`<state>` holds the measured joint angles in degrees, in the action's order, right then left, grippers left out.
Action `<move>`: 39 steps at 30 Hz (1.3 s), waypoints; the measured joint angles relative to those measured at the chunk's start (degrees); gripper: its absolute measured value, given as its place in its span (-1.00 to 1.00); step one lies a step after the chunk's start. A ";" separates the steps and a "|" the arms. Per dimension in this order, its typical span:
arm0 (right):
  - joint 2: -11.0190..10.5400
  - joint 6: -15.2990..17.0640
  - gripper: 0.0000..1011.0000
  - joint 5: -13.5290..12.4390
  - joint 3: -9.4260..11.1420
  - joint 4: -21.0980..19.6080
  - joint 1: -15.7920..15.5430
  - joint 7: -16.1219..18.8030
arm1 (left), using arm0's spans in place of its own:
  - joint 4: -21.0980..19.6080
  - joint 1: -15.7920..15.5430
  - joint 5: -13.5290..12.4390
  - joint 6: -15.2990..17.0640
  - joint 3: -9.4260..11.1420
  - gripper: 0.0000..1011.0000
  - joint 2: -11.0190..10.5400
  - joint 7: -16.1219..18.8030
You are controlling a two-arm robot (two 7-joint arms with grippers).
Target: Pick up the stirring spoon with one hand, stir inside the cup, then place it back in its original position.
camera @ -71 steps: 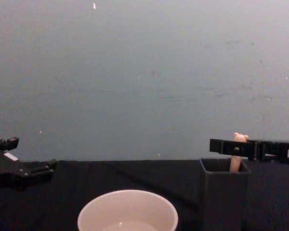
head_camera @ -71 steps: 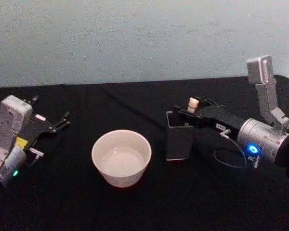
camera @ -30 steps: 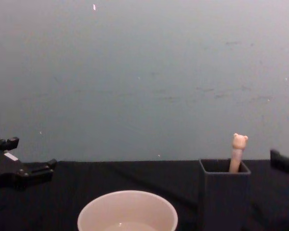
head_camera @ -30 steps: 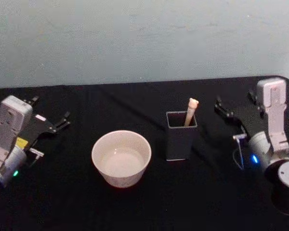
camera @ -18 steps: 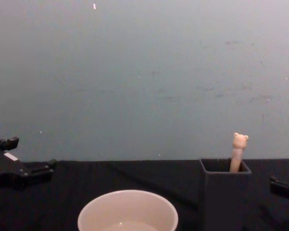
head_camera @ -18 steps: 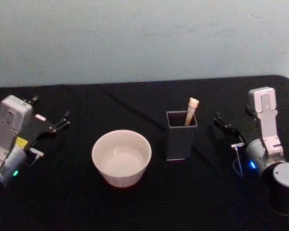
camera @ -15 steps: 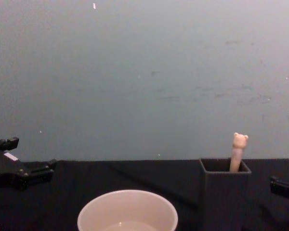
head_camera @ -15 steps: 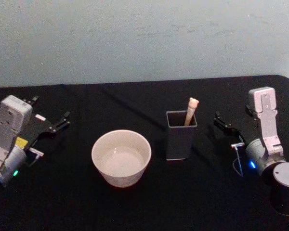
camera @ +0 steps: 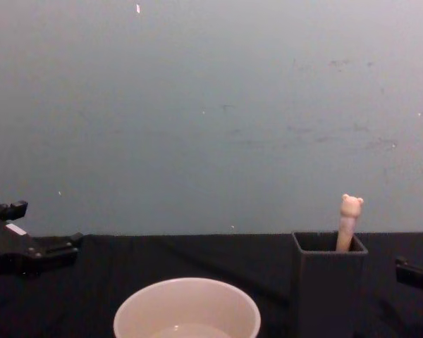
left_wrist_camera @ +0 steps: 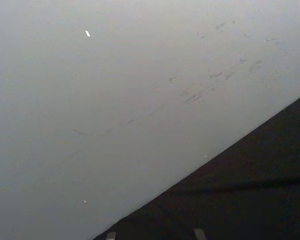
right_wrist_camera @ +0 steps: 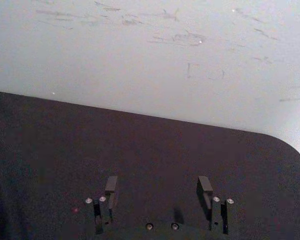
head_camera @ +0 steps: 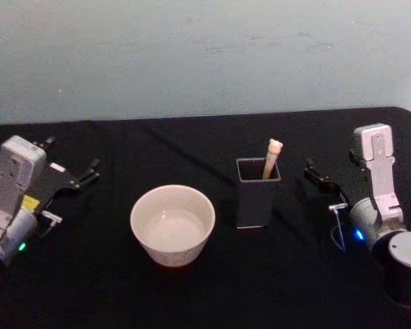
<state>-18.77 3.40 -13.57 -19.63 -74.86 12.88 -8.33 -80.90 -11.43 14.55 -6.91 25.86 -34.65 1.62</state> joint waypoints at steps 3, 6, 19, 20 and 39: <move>-0.01 -0.02 0.98 -0.01 -0.01 -0.02 -0.02 -0.01 | 0.00 0.00 0.00 0.00 0.00 0.98 0.00 0.00; -0.03 -0.04 0.98 -0.03 -0.01 -0.04 -0.04 -0.03 | 0.00 0.00 0.00 0.00 0.00 0.98 0.00 0.00; -0.05 -0.11 0.98 -0.06 -0.01 -0.11 -0.08 -0.04 | 0.00 0.00 0.00 0.00 0.00 0.98 0.00 0.00; -0.06 -0.11 0.98 -0.06 -0.01 -0.12 -0.07 -0.04 | 0.00 0.00 0.00 0.00 0.00 0.98 0.00 0.00; -0.06 -0.11 0.98 -0.05 -0.01 -0.11 -0.08 -0.04 | 0.00 0.00 0.00 0.00 0.00 0.98 0.00 0.00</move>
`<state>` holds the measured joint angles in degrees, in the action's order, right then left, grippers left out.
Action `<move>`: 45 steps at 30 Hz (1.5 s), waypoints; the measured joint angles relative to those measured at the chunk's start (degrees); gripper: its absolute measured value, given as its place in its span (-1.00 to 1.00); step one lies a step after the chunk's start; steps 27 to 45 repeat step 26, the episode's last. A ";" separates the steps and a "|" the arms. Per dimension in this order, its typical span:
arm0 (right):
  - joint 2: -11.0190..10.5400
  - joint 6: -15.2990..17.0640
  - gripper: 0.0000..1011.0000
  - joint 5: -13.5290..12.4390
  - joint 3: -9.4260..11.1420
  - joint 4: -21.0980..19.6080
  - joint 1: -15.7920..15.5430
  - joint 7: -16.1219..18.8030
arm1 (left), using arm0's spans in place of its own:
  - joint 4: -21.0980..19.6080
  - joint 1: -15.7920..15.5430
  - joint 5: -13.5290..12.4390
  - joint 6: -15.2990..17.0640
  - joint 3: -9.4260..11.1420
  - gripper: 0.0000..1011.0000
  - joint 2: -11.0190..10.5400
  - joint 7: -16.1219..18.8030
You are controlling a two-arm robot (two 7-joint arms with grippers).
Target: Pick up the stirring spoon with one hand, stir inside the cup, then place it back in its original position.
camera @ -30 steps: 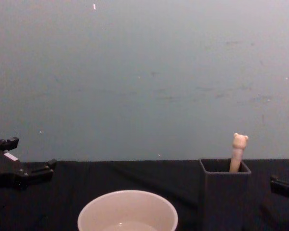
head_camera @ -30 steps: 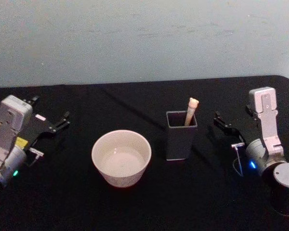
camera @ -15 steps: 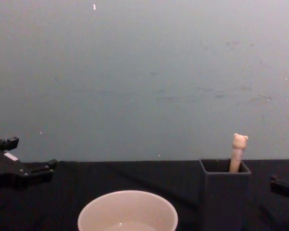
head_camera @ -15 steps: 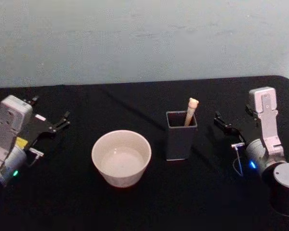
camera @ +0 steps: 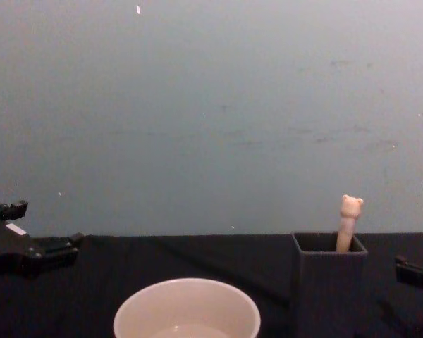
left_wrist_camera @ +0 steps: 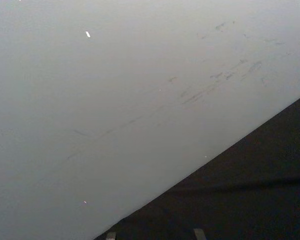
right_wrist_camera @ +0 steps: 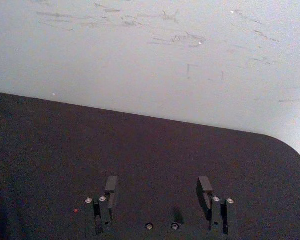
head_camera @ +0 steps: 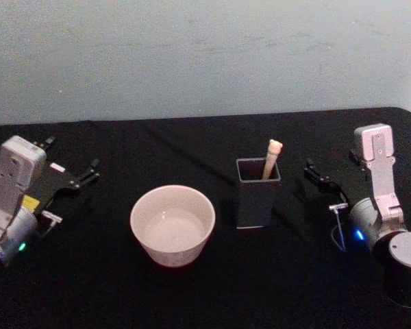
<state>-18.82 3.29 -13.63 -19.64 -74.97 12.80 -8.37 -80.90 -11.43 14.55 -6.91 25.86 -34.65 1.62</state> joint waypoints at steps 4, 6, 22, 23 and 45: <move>0.00 0.00 0.98 0.00 0.00 0.00 0.00 0.00 | 0.00 0.00 0.00 0.00 0.00 0.98 0.00 0.00; 0.00 0.01 0.98 0.00 0.00 0.00 0.00 0.00 | 0.00 0.00 0.00 0.00 0.00 0.98 0.00 0.00; 0.00 0.00 0.98 0.00 0.00 0.00 0.00 0.01 | 0.00 0.00 0.00 0.00 0.00 0.98 0.00 0.00; 0.00 0.00 0.98 0.00 0.00 0.00 0.00 0.00 | 0.00 0.00 0.00 0.00 0.00 0.98 0.00 0.00; 0.00 0.00 0.98 0.00 0.00 0.00 0.00 0.00 | 0.00 0.00 0.00 0.00 0.00 0.98 0.00 0.00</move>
